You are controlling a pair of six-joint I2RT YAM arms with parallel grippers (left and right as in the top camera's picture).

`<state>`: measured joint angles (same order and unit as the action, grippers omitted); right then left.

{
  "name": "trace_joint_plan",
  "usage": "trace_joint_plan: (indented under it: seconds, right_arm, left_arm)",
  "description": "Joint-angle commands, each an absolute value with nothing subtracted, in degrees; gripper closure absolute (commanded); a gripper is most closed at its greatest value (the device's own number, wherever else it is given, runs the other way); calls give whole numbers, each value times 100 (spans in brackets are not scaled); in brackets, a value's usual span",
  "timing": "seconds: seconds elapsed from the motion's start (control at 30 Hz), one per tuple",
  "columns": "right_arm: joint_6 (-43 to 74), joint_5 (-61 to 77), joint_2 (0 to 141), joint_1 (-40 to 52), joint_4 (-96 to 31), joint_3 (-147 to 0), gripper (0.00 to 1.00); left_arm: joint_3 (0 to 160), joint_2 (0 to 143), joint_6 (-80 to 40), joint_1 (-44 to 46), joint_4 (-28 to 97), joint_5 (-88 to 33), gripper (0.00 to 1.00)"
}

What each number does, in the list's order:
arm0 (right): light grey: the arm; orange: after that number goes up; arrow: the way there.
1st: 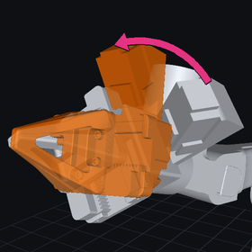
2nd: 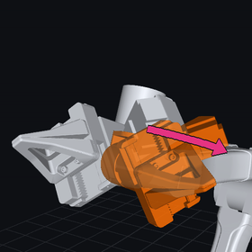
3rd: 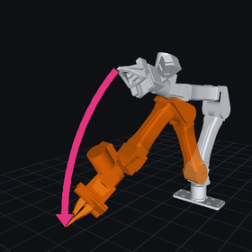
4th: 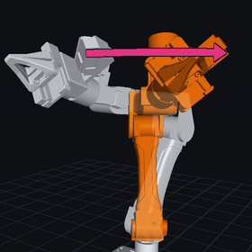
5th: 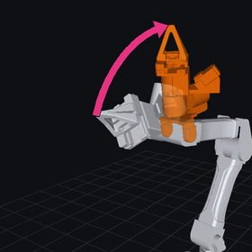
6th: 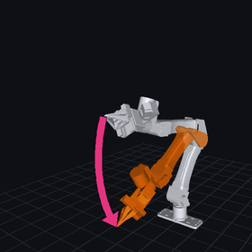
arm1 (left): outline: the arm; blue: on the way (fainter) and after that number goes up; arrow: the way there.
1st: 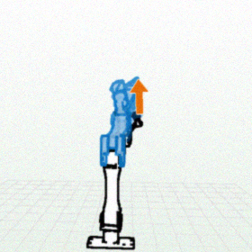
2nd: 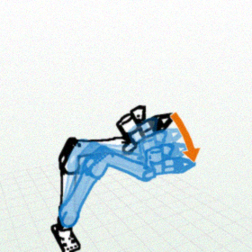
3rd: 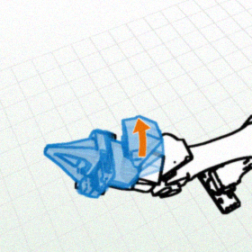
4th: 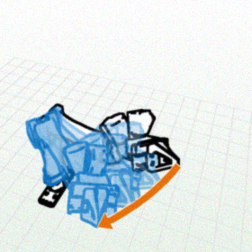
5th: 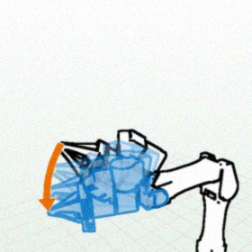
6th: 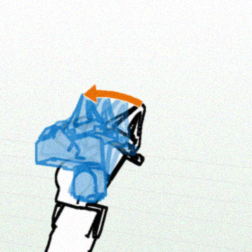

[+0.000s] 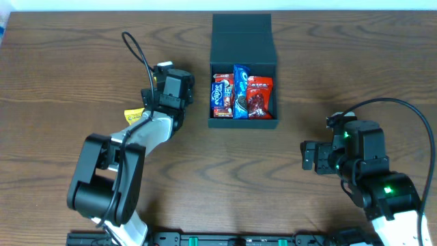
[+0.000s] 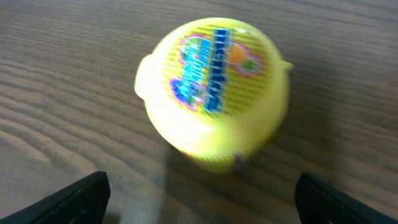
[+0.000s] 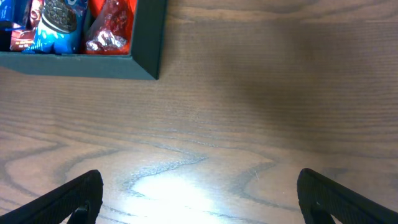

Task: Pack container
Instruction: 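Close the left gripper on the Mentos roll and lift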

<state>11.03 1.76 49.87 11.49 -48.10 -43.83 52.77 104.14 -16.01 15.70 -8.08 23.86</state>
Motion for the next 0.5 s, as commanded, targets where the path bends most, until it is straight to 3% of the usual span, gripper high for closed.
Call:
trace_joint_plan:
  seconds: [0.0,0.47]
  right_arm:
    - [1022,198,4989,1094,-4801,-4403,1]
    - [1022,198,4989,1094,-4801,-4403,1]
  left_arm:
    - [5234,10652,-1518,1437,-1004,2246,4]
    - [5752,11393,-1518,1339,-1529,1944,4]
